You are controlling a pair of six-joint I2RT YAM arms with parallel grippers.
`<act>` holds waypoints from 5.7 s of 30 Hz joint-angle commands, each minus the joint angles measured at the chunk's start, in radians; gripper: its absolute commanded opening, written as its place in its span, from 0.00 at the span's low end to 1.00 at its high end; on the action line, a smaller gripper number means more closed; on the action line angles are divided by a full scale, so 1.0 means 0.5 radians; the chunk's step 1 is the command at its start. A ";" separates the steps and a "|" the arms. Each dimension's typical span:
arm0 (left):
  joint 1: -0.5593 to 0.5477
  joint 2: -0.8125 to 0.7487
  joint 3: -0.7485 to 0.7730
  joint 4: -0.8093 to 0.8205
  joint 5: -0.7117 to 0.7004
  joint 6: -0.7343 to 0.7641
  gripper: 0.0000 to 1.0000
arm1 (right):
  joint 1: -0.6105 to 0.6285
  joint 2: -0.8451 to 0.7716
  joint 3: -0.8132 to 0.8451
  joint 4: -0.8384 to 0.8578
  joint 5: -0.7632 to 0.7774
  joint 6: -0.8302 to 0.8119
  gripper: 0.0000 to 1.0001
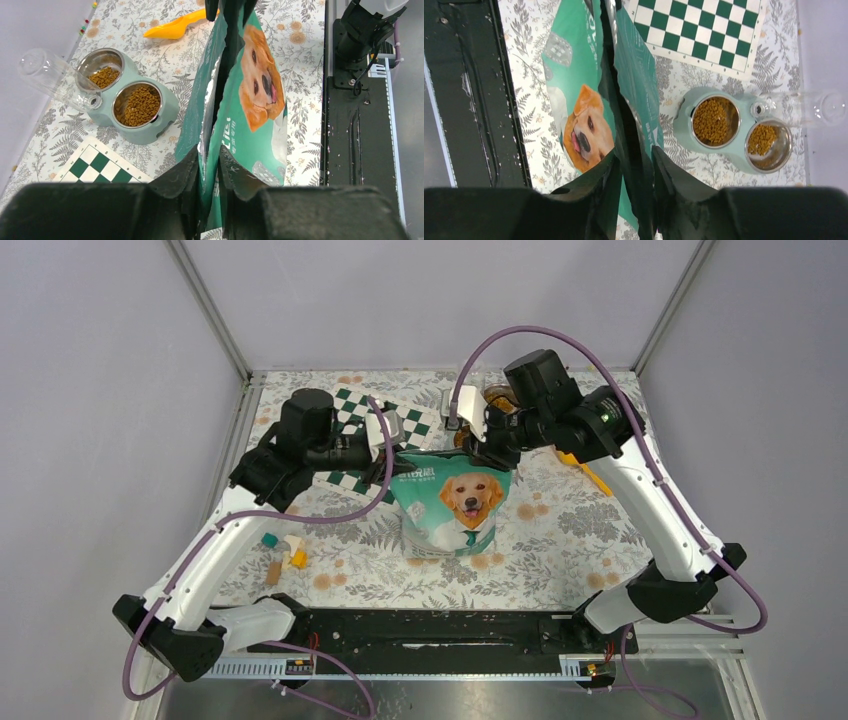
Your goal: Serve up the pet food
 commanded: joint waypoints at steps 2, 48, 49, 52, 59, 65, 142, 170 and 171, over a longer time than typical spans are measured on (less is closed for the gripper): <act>0.012 -0.047 0.107 0.102 -0.038 0.072 0.17 | -0.002 -0.116 -0.105 -0.045 0.146 -0.085 0.37; 0.015 0.156 0.382 -0.317 0.040 0.138 0.27 | -0.227 -0.180 -0.168 0.180 -0.478 0.261 0.39; 0.015 0.156 0.382 -0.317 0.036 0.145 0.27 | -0.204 -0.175 -0.172 0.181 -0.468 0.240 0.39; 0.015 0.146 0.370 -0.317 0.034 0.183 0.27 | -0.147 -0.153 -0.183 0.178 -0.406 0.184 0.41; 0.015 0.109 0.348 -0.318 -0.018 0.256 0.18 | 0.011 -0.049 -0.155 0.190 -0.234 0.098 0.50; 0.015 0.113 0.360 -0.320 -0.040 0.252 0.03 | 0.101 0.109 -0.030 0.192 -0.139 0.058 0.37; 0.097 0.127 0.298 -0.214 0.144 0.153 0.00 | -0.017 0.303 0.568 -0.421 -0.004 0.179 0.02; 0.097 0.089 0.303 -0.213 0.068 0.173 0.00 | -0.271 0.020 0.199 -0.339 0.111 0.131 0.28; 0.097 0.089 0.302 -0.213 0.065 0.172 0.00 | -0.280 0.012 0.187 -0.339 0.111 0.128 0.30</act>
